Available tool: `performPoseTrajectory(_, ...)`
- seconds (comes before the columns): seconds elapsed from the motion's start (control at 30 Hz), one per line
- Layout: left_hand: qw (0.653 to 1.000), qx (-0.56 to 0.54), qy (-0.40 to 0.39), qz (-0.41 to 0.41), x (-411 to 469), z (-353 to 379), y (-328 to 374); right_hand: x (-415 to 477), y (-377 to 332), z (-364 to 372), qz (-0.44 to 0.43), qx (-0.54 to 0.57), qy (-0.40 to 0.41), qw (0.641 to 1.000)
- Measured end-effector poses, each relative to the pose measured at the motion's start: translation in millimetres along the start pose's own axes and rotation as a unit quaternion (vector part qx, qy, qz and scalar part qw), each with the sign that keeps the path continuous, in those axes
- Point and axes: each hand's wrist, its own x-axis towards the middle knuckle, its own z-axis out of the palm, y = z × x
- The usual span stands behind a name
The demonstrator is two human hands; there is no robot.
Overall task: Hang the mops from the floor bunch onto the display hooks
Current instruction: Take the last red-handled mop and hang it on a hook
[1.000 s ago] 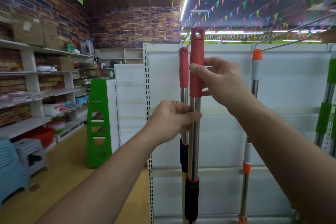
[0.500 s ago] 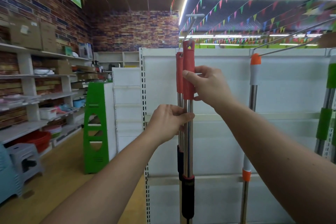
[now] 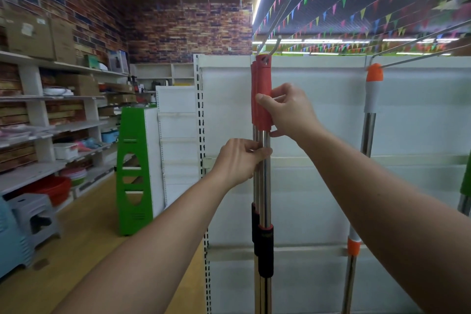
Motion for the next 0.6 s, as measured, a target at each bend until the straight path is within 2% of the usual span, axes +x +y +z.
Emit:
performPoseTrajectory(0.3, 1.0, 0.006, -0.007, -0.009, 27, 1, -14, 22, 12, 16, 0.006, -0.024, 0.025, 0.999)
performPoseTrajectory(0.5, 1.0, 0.0, -0.008, -0.009, 31, 1, -17, 27, 19, 15, -0.02, -0.115, 0.057, 0.991)
performPoseTrajectory(0.6, 1.0, -0.018, -0.005, -0.026, 29, 2, -18, 26, 21, 15, -0.017, -0.083, 0.051, 0.995)
